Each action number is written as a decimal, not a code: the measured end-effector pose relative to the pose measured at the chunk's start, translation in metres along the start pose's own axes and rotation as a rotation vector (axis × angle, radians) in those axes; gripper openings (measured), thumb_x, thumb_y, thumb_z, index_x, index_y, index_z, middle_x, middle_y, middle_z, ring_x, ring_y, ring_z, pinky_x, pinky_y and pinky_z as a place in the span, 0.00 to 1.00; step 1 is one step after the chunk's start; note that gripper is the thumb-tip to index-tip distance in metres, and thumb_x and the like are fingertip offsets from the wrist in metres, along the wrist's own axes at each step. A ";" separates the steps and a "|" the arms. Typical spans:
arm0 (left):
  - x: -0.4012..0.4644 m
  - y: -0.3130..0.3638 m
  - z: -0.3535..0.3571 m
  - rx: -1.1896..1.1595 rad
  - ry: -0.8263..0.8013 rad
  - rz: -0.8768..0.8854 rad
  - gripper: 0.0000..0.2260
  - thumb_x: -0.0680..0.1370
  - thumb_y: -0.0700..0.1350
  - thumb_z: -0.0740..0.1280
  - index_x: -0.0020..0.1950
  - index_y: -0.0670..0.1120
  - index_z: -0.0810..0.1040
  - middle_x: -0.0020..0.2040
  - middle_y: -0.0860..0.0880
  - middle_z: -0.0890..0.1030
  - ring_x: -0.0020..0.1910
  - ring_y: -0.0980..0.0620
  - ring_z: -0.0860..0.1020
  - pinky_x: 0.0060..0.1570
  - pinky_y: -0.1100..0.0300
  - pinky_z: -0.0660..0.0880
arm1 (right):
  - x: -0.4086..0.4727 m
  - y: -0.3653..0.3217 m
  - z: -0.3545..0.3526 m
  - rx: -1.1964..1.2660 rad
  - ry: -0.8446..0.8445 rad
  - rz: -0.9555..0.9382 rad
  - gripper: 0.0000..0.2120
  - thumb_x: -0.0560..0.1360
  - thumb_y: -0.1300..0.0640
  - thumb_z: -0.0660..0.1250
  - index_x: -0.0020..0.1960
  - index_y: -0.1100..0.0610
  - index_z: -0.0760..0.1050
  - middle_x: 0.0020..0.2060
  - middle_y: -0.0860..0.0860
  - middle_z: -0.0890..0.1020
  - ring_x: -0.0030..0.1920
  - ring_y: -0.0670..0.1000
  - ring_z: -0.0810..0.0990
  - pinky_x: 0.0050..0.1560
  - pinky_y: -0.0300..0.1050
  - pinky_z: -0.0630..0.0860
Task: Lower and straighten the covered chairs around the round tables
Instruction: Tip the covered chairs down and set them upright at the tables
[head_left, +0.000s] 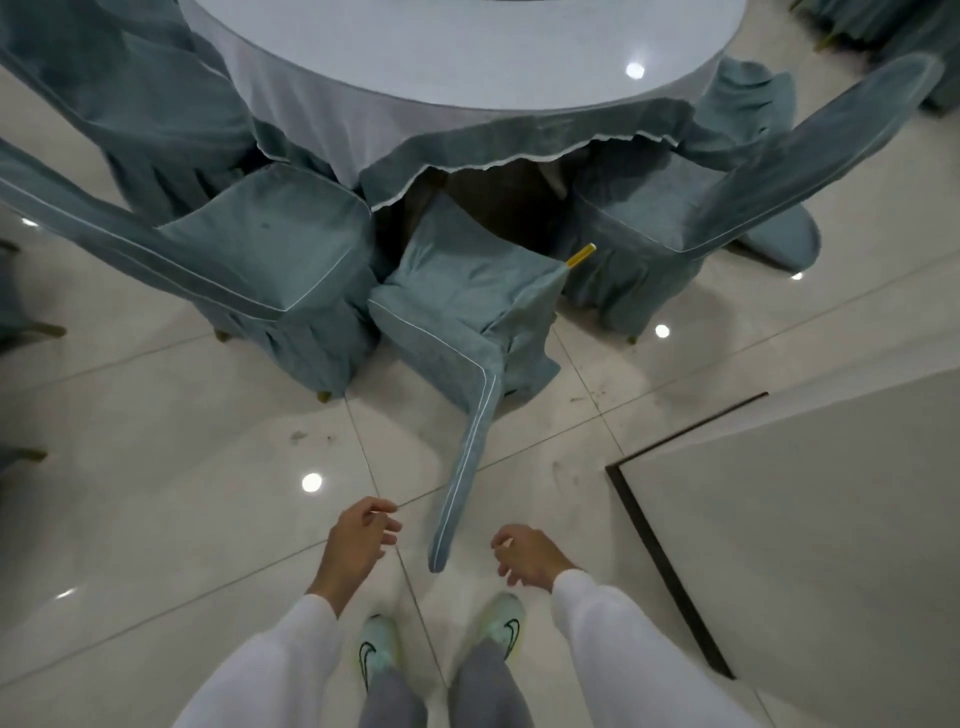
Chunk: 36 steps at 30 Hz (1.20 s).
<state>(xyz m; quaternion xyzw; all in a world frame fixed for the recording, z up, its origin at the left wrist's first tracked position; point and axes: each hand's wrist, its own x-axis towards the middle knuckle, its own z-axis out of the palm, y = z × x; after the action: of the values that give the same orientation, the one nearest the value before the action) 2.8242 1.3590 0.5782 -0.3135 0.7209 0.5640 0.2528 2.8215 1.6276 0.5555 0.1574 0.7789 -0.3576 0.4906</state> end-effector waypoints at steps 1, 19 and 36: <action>0.004 -0.010 -0.001 0.016 -0.001 0.006 0.09 0.81 0.39 0.62 0.51 0.47 0.81 0.44 0.45 0.86 0.43 0.45 0.82 0.40 0.56 0.77 | 0.010 0.005 0.012 0.016 -0.011 0.013 0.11 0.81 0.53 0.63 0.61 0.54 0.76 0.47 0.55 0.85 0.39 0.52 0.81 0.39 0.40 0.76; 0.146 -0.192 0.047 0.037 0.007 -0.023 0.10 0.83 0.42 0.59 0.53 0.53 0.78 0.46 0.50 0.83 0.44 0.51 0.82 0.41 0.61 0.78 | 0.247 0.031 0.166 0.333 0.261 0.151 0.27 0.81 0.50 0.67 0.75 0.58 0.62 0.70 0.58 0.76 0.66 0.60 0.78 0.64 0.50 0.76; 0.095 -0.177 0.036 0.168 -0.104 -0.058 0.09 0.78 0.44 0.68 0.56 0.51 0.72 0.47 0.53 0.78 0.43 0.57 0.76 0.39 0.64 0.73 | 0.181 -0.045 0.118 0.224 0.344 0.091 0.15 0.67 0.49 0.76 0.45 0.58 0.80 0.38 0.55 0.87 0.30 0.55 0.86 0.38 0.54 0.86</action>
<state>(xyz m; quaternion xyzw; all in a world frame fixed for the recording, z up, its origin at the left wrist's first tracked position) 2.8904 1.3485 0.3854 -0.2822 0.7422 0.5094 0.3317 2.7868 1.4933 0.3841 0.3046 0.7985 -0.3876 0.3454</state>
